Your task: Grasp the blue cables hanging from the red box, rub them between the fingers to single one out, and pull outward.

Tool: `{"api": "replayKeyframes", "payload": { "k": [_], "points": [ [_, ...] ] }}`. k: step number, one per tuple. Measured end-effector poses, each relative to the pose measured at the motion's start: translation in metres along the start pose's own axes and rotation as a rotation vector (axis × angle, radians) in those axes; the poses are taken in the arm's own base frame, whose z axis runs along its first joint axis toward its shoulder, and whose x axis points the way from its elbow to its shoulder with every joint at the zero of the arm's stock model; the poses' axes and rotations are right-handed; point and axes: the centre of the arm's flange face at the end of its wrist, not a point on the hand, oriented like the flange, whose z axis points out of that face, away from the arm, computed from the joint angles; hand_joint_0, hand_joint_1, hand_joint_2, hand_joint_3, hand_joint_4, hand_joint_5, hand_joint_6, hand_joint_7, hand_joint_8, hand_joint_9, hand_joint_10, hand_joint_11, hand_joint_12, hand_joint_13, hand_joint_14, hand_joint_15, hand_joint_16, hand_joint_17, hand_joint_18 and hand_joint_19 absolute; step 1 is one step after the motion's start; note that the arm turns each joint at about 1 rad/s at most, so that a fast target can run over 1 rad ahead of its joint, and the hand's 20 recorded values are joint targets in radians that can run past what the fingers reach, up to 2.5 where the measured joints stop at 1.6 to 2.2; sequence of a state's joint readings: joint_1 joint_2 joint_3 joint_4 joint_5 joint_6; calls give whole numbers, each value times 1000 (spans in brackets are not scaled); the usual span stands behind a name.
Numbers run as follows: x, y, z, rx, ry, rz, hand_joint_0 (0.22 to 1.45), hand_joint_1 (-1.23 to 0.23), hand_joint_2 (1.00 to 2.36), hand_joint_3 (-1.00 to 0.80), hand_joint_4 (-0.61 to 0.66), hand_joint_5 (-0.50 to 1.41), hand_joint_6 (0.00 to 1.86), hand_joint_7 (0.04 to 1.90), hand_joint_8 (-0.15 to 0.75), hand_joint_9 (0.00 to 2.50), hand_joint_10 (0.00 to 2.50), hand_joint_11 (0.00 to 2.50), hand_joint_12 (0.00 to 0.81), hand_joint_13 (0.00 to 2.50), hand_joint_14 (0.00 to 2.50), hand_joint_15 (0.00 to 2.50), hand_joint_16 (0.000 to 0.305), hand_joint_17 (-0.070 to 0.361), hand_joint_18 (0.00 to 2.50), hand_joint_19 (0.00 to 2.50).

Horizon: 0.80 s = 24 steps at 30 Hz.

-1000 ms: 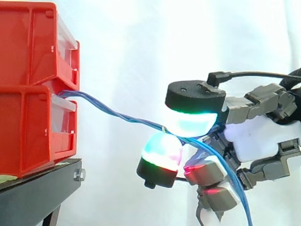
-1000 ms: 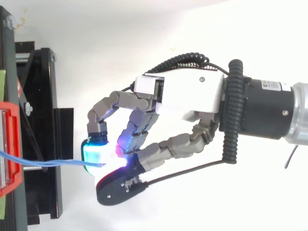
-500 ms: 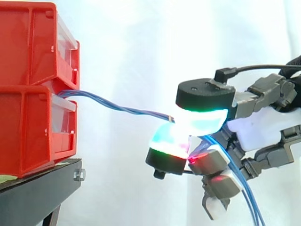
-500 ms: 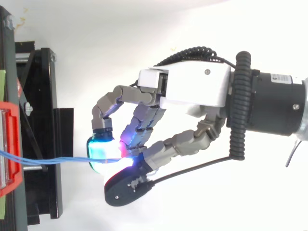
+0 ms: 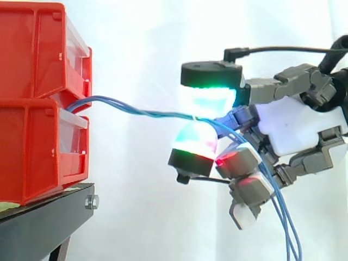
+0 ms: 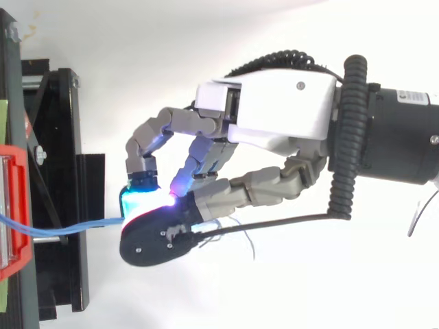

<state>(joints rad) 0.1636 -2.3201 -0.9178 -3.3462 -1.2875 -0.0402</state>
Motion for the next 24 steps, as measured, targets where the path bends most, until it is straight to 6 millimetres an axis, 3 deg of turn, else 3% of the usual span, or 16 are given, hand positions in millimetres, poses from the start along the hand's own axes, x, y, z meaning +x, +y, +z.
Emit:
{"api": "replayKeyframes", "payload": {
  "k": [3, 5, 7, 11, 14, 24],
  "points": [
    [-3, 5, 0, -6, -3, -7, 623, -733, 1021, -77, 4, -170, 905, 1138, 269, 1130, 23, 1151, 382, 1011, 32, 986, 53, 119, 679, 738],
    [-4, 7, 0, -9, -5, -10, 646, -784, 1024, -92, -52, -184, 927, 1055, 250, 1090, 25, 1152, 363, 983, 34, 980, 49, 111, 649, 725],
    [-6, 8, 0, -11, -6, -12, 719, -869, 1022, -179, -123, -184, 920, 1235, 243, 1085, 26, 1145, 359, 975, 33, 963, 49, 109, 645, 695],
    [-7, 9, 0, -11, -7, -13, 793, -878, 1009, -414, -242, -182, 935, 1140, 209, 1098, 26, 1126, 345, 965, 33, 952, 47, 105, 638, 689],
    [-7, 9, 0, -12, -7, -15, 803, -879, 1000, -500, -304, -166, 936, 1278, 185, 1153, 25, 1092, 337, 974, 33, 935, 44, 99, 656, 681],
    [-7, 9, 1, -14, -7, -20, 726, -862, 1000, -500, -264, -143, 934, 1247, 183, 1217, 27, 1077, 334, 1023, 35, 943, 42, 95, 689, 690]
  ]
}}
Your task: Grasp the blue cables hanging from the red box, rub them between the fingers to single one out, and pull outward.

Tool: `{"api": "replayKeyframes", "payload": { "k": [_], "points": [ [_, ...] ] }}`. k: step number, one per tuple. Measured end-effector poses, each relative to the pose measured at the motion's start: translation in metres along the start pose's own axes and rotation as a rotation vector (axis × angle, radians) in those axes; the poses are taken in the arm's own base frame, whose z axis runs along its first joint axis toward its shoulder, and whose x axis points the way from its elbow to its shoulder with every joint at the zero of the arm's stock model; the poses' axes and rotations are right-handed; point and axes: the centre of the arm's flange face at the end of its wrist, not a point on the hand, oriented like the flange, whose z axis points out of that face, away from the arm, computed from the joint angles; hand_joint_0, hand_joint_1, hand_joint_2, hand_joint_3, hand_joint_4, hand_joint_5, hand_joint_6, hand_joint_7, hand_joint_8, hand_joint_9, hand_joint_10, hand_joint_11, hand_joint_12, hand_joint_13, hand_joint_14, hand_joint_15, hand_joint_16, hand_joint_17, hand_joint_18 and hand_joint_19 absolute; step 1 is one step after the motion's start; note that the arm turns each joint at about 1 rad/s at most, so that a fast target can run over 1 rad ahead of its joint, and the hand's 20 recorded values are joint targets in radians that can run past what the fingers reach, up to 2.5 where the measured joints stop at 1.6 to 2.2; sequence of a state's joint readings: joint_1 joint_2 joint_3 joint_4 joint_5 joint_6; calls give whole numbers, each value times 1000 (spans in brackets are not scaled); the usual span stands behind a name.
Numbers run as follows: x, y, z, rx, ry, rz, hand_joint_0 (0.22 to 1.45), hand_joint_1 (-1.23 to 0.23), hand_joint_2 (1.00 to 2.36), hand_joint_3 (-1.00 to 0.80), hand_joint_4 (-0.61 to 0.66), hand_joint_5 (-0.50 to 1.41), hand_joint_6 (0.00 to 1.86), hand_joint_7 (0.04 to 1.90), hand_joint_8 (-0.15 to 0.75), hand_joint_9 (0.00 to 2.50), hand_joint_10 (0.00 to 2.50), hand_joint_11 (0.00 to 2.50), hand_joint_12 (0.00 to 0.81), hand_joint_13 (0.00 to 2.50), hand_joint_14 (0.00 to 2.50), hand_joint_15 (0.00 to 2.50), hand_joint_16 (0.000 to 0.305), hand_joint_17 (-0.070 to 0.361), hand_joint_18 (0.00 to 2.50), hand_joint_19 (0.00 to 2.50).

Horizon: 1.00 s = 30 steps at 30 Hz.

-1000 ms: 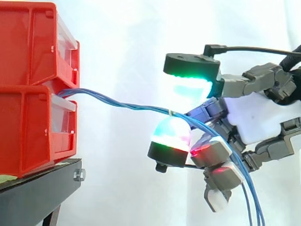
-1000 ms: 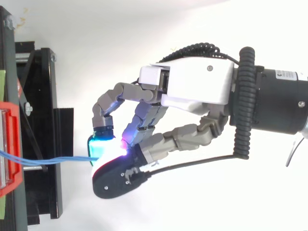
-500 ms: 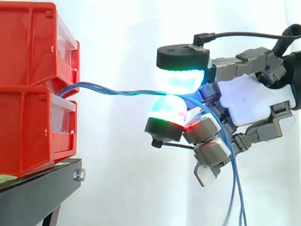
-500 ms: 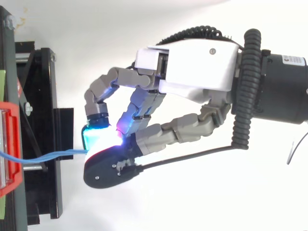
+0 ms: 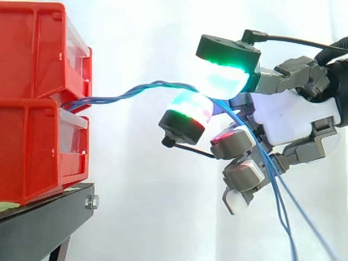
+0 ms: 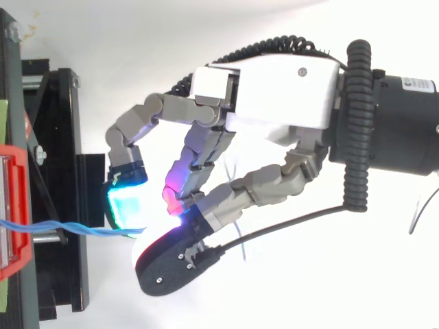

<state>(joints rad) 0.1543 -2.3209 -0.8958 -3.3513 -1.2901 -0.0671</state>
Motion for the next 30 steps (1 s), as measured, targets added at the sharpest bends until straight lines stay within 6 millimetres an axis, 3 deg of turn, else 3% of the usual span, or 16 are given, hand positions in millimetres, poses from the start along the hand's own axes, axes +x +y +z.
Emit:
{"api": "replayKeyframes", "payload": {
  "k": [5, 13, 20, 30],
  "points": [
    [1, 0, 0, 2, 1, 0, 647, -797, 1000, -500, -178, -124, 917, 1205, 177, 1276, 27, 1084, 336, 1053, 34, 953, 42, 94, 693, 724],
    [5, -10, -1, 23, 4, -7, 589, -523, 1002, -469, -132, -102, 875, 1166, 193, 1348, 28, 1021, 340, 1092, 31, 952, 44, 99, 709, 756],
    [11, -30, -1, 45, 10, -9, 586, -487, 1003, -456, -103, -98, 863, 1151, 198, 1355, 30, 987, 342, 1087, 33, 936, 45, 101, 704, 765],
    [12, -28, 1, 21, 9, -3, 534, -429, 1000, -500, -82, -92, 828, 1146, 214, 1353, 27, 974, 356, 1085, 33, 912, 48, 108, 708, 750]
  ]
}}
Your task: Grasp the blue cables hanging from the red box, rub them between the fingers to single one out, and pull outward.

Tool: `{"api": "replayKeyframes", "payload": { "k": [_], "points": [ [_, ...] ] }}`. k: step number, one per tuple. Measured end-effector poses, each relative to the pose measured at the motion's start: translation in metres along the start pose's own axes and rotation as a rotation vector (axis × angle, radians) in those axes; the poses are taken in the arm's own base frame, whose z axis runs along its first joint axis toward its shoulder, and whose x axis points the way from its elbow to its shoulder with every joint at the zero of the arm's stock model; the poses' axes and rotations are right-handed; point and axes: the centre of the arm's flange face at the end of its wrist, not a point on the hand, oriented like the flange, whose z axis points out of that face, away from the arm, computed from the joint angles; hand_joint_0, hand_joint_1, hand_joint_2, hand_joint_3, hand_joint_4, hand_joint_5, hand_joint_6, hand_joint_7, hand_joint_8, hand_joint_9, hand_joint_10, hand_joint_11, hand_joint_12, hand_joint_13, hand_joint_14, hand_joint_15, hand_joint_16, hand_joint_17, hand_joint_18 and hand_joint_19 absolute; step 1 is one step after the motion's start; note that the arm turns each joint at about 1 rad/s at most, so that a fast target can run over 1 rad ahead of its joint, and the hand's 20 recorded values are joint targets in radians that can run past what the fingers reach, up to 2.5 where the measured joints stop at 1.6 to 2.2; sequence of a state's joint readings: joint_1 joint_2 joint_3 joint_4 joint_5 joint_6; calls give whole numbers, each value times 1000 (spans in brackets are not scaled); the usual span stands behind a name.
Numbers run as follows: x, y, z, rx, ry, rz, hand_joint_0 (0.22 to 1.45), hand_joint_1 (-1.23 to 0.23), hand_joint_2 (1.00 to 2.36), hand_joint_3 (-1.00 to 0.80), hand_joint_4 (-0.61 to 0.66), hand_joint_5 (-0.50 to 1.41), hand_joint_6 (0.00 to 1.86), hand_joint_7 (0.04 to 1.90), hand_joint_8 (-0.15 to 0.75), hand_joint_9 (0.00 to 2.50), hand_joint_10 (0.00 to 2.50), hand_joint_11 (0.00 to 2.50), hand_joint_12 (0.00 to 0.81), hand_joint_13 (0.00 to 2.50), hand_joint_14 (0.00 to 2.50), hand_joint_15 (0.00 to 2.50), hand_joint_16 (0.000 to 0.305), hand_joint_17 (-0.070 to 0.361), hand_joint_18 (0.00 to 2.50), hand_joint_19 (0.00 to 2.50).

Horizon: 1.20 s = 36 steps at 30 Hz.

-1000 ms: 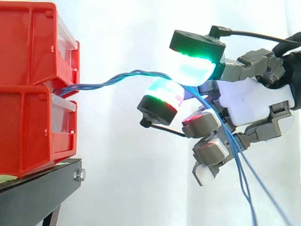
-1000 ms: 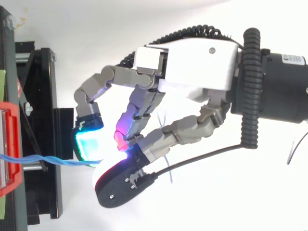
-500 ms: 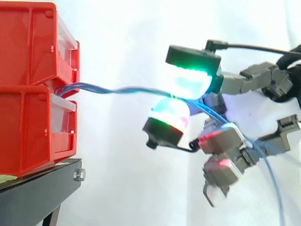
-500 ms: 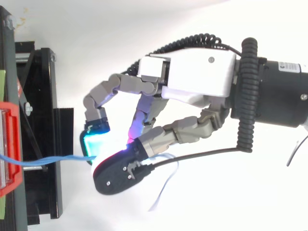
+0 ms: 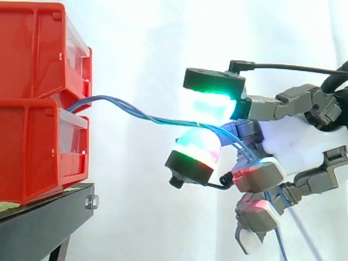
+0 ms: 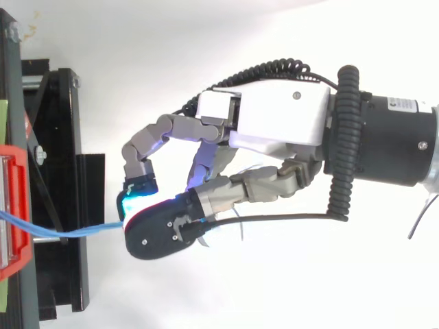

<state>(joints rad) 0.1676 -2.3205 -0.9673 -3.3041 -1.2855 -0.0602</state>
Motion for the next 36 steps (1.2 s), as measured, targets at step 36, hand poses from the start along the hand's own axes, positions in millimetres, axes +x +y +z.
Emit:
{"api": "replayKeyframes", "payload": {
  "k": [36],
  "points": [
    [-5, 16, 3, -45, -5, 9, 644, -868, 1017, -268, -56, -144, 886, 1158, 225, 1134, 30, 975, 347, 937, 34, 900, 48, 108, 591, 688]
  ]
}}
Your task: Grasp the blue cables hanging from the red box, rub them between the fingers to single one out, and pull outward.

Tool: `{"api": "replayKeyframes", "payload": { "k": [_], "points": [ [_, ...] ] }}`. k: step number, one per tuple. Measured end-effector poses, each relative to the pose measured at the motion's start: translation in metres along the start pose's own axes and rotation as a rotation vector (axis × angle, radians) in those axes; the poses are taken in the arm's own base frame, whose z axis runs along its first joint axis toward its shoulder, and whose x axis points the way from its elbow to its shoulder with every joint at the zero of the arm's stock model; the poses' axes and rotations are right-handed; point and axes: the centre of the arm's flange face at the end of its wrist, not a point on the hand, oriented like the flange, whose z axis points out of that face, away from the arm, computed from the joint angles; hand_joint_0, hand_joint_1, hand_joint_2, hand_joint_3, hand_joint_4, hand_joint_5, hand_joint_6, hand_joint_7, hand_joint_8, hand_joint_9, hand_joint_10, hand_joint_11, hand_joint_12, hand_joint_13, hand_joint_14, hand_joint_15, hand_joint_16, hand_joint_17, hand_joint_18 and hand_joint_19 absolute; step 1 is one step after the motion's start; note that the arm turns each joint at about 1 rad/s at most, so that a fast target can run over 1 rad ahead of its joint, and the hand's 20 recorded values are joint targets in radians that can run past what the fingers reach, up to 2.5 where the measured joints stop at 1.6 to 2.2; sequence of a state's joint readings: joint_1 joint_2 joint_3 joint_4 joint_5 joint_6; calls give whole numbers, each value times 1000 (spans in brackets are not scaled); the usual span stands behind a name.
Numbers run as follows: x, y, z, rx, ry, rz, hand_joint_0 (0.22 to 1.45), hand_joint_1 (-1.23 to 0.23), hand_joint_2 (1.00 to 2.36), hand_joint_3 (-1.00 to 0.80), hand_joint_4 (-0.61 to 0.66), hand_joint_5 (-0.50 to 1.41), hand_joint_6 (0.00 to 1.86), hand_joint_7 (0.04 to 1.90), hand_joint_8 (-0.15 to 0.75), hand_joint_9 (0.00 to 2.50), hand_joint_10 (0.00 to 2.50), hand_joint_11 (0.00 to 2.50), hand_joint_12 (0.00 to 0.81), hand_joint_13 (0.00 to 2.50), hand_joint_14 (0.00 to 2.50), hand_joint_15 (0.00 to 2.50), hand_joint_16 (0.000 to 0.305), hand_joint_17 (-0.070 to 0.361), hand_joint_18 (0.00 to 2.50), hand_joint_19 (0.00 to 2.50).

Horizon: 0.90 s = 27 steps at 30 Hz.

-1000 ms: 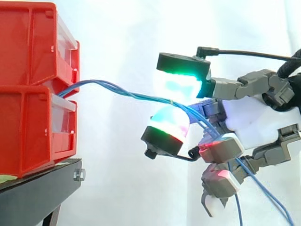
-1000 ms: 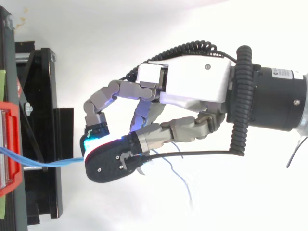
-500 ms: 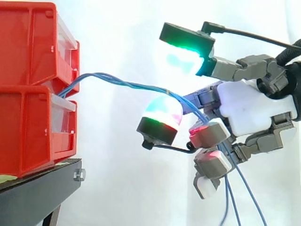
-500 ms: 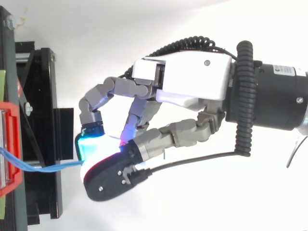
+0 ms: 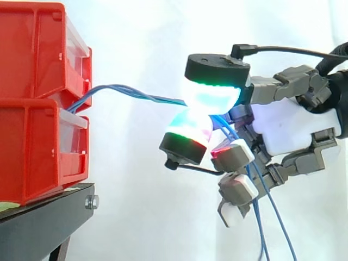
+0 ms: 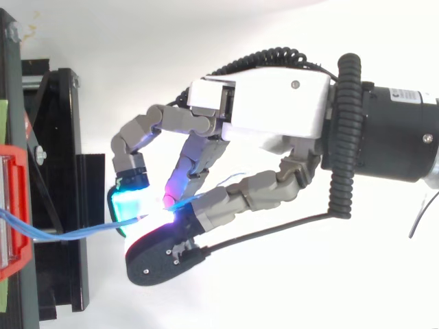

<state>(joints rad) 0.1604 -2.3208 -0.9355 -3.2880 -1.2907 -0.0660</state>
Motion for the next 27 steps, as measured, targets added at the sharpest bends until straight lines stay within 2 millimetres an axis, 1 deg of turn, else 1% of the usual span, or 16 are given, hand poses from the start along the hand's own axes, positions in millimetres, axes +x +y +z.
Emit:
{"api": "replayKeyframes", "payload": {
  "k": [2, 3, 5, 6, 7, 10, 11, 12, 16, 20, 22, 25, 27],
  "points": [
    [0, 1, 0, -2, -1, 0, 679, -906, 1011, -366, -64, -148, 885, 1135, 221, 1109, 32, 972, 347, 928, 34, 880, 48, 108, 591, 663],
    [-1, 2, 0, -4, -1, 0, 685, -933, 1000, -498, -60, -149, 883, 1109, 213, 1102, 30, 968, 344, 922, 34, 879, 48, 107, 588, 654],
    [-2, 4, 0, -7, -2, 0, 664, -919, 1000, -500, -51, -148, 878, 1107, 213, 1100, 29, 961, 340, 921, 34, 871, 47, 106, 590, 654],
    [-2, 6, 0, -11, -3, -1, 614, -906, 1000, -500, -49, -147, 878, 1100, 207, 1101, 30, 964, 343, 921, 34, 875, 47, 106, 589, 661],
    [-3, 8, 1, -14, -3, -3, 592, -905, 1000, -500, -46, -147, 878, 1097, 214, 1106, 29, 954, 340, 921, 34, 881, 47, 106, 583, 659],
    [-6, 13, 1, -23, -5, -10, 496, -892, 1000, -500, -20, -144, 866, 1081, 223, 1113, 28, 948, 366, 930, 33, 878, 51, 115, 605, 656],
    [-7, 15, 1, -26, -7, -13, 483, -893, 1000, -500, -12, -145, 860, 1074, 230, 1111, 25, 940, 367, 934, 33, 873, 52, 118, 609, 653],
    [-8, 16, 1, -28, -8, -16, 449, -863, 1000, -500, 2, -144, 850, 1061, 242, 1112, 26, 926, 383, 940, 31, 872, 55, 124, 621, 659],
    [-11, 18, 2, -34, -11, -26, 401, -805, 1000, -500, 19, -144, 832, 1026, 266, 1122, 25, 916, 407, 953, 30, 861, 60, 135, 648, 647],
    [-13, 18, 2, -36, -14, -28, 396, -757, 1000, -500, 11, -142, 828, 1011, 269, 1128, 24, 919, 409, 961, 28, 860, 61, 137, 652, 651],
    [-14, 18, 2, -36, -14, -28, 440, -659, 1000, -500, -12, -140, 819, 1044, 255, 1138, 26, 925, 391, 947, 30, 858, 57, 129, 629, 668],
    [-14, 18, 2, -36, -14, -28, 518, -578, 1000, -500, -56, -135, 819, 1121, 234, 1156, 29, 952, 367, 941, 31, 871, 51, 116, 592, 709],
    [-14, 18, 2, -36, -14, -28, 558, -598, 1000, -498, -69, -135, 830, 1161, 226, 1173, 29, 971, 353, 939, 32, 884, 49, 111, 581, 720]
  ]
}}
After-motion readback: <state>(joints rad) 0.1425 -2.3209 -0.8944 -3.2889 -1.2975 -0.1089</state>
